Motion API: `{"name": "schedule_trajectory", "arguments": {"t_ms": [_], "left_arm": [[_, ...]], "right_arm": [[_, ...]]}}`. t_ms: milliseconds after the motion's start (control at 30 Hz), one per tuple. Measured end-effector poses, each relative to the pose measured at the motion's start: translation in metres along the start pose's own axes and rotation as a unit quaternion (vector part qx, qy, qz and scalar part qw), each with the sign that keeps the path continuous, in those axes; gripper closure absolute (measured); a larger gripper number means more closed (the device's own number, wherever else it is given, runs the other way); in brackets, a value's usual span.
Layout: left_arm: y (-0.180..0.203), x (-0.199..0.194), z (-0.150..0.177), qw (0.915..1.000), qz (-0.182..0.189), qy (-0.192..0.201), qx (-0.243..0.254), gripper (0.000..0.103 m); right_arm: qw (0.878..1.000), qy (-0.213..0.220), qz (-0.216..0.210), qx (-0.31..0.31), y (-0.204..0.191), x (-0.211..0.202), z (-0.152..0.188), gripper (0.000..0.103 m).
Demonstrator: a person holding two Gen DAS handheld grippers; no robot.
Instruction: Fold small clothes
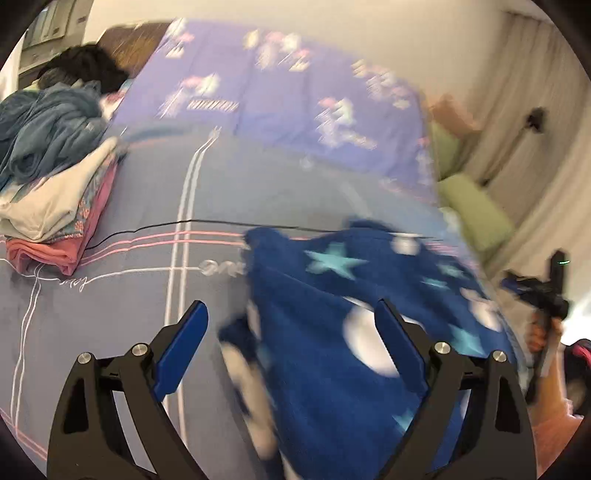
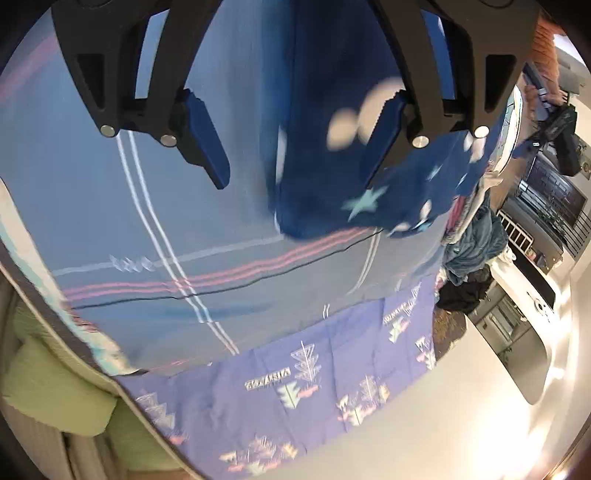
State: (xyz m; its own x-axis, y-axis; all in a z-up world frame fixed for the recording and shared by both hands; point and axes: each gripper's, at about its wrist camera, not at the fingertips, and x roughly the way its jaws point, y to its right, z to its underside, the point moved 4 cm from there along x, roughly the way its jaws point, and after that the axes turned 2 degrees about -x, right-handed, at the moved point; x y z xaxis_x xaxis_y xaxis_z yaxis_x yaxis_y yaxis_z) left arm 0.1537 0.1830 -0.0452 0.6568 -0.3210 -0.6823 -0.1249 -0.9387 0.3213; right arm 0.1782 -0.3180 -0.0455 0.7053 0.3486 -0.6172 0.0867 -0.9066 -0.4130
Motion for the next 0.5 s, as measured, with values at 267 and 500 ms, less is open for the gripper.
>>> {"name": "schedule_trajectory", "arguments": {"t_ms": [267, 500], "left_arm": [[-0.014, 0.080, -0.035, 0.9981, 0.024, -0.056, 0.001, 0.073], [0.003, 0.014, -0.052, 0.9948, 0.041, 0.081, 0.046, 0.093]], "right_arm": [[0.987, -0.146, -0.064, -0.006, 0.005, 0.112, -0.017, 0.045], [0.990, 0.024, -0.131, -0.054, -0.034, 0.041, -0.049, 0.091]]}}
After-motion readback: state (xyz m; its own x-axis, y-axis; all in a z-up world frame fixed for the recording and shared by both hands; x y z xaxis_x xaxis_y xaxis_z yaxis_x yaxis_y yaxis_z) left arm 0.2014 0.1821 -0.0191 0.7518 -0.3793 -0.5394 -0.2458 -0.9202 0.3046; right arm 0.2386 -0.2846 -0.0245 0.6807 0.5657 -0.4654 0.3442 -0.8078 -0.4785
